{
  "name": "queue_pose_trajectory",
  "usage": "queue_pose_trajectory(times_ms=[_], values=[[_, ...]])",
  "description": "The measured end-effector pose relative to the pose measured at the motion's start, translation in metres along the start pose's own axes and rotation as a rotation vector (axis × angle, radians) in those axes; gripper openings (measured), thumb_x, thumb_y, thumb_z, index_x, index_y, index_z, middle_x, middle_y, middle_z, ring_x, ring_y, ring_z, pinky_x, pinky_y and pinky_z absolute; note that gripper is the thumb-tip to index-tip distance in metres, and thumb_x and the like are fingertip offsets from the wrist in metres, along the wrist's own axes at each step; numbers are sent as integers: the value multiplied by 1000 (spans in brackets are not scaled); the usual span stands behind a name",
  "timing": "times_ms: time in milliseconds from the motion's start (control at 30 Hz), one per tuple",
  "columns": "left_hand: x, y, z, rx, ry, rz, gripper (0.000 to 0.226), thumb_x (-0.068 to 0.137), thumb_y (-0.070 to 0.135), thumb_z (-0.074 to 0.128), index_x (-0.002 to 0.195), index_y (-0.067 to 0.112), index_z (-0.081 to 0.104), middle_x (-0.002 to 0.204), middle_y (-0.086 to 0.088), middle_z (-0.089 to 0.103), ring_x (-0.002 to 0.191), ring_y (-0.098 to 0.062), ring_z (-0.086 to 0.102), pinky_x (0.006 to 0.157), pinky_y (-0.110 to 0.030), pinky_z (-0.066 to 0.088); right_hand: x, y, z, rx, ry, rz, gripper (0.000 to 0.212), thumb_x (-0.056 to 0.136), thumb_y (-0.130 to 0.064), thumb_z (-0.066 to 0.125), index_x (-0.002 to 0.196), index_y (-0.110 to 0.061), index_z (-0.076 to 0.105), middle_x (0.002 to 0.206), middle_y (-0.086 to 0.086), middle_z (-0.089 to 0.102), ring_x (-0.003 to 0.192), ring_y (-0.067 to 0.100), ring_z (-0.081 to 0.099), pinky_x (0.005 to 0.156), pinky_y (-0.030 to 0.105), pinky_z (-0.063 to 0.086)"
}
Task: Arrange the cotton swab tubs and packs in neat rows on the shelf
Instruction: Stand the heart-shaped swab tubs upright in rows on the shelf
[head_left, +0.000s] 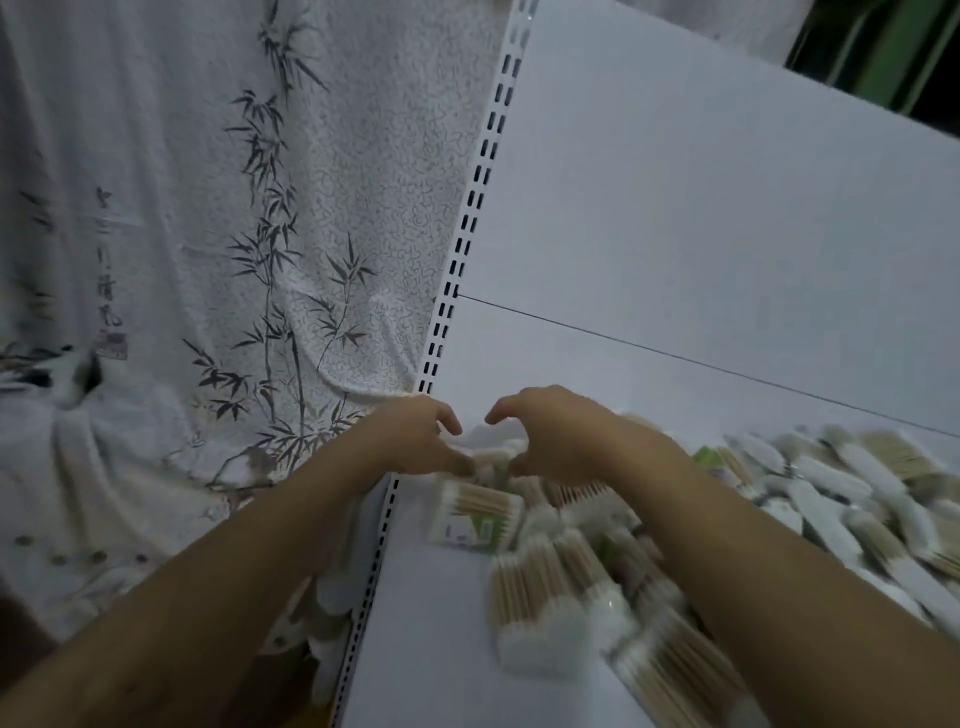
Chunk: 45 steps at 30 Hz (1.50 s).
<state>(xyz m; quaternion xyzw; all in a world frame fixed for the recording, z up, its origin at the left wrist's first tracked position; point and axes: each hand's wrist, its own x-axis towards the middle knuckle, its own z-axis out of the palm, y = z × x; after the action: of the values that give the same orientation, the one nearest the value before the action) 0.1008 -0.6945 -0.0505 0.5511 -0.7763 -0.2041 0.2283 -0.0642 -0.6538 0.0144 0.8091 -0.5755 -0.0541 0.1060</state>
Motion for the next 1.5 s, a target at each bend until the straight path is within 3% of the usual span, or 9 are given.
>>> queue_pose_trajectory(times_ms=[233,500,633,767,900,1133,1300,1400,1500], values=[[4,2,7,19,-61,9,56,70,47,82,119,24,65,112,4,63,95,-10,60,71,-21,44,5,15,5,31,-67,-58,59,88,-28,70,142,-26,45,144,-1,46,130,20,42,102,33,36],[5,2,4,111,-59,20,39,74,42,81,107,27,68,99,11,67,87,-6,63,77,-23,50,14,16,14,82,-77,-114,62,89,-32,68,145,-23,42,146,1,44,132,22,39,101,32,35],[11,2,11,89,-44,16,26,74,39,81,94,30,67,98,11,67,81,-4,61,69,-21,47,17,22,26,123,-105,-88,56,92,-34,64,143,-23,45,143,2,48,130,22,42,101,33,37],[13,-2,16,79,-5,9,19,79,34,74,92,25,63,97,6,66,87,-12,63,79,-34,54,25,23,33,114,-100,-85,54,92,-30,63,142,-21,45,143,3,49,130,22,44,102,33,38],[18,-7,3,45,79,12,16,83,36,66,90,22,61,93,3,65,85,-17,63,80,-41,55,34,25,35,105,-79,-63,59,88,-32,69,142,-20,46,142,4,49,130,24,44,103,33,37],[35,7,1,316,205,93,38,87,40,60,118,19,57,115,-3,62,97,-20,56,80,-32,48,39,40,37,124,-71,-17,45,94,-33,59,137,-20,52,138,4,53,125,22,47,100,28,37],[51,9,5,290,273,127,42,87,50,63,108,18,46,110,-5,53,92,-23,51,80,-38,47,48,44,37,141,-72,20,43,91,-34,60,133,-26,56,136,2,54,124,21,48,100,30,38],[48,7,5,226,252,154,50,84,53,66,118,19,50,115,-3,47,98,-23,50,84,-39,48,46,48,37,131,-70,13,44,92,-33,59,134,-26,54,136,2,54,124,21,48,100,29,38],[45,0,4,303,192,154,47,85,42,70,125,25,54,119,-2,47,102,-23,53,85,-37,48,46,48,42,130,-73,3,47,90,-34,62,135,-25,53,136,2,54,123,21,49,99,30,39]])
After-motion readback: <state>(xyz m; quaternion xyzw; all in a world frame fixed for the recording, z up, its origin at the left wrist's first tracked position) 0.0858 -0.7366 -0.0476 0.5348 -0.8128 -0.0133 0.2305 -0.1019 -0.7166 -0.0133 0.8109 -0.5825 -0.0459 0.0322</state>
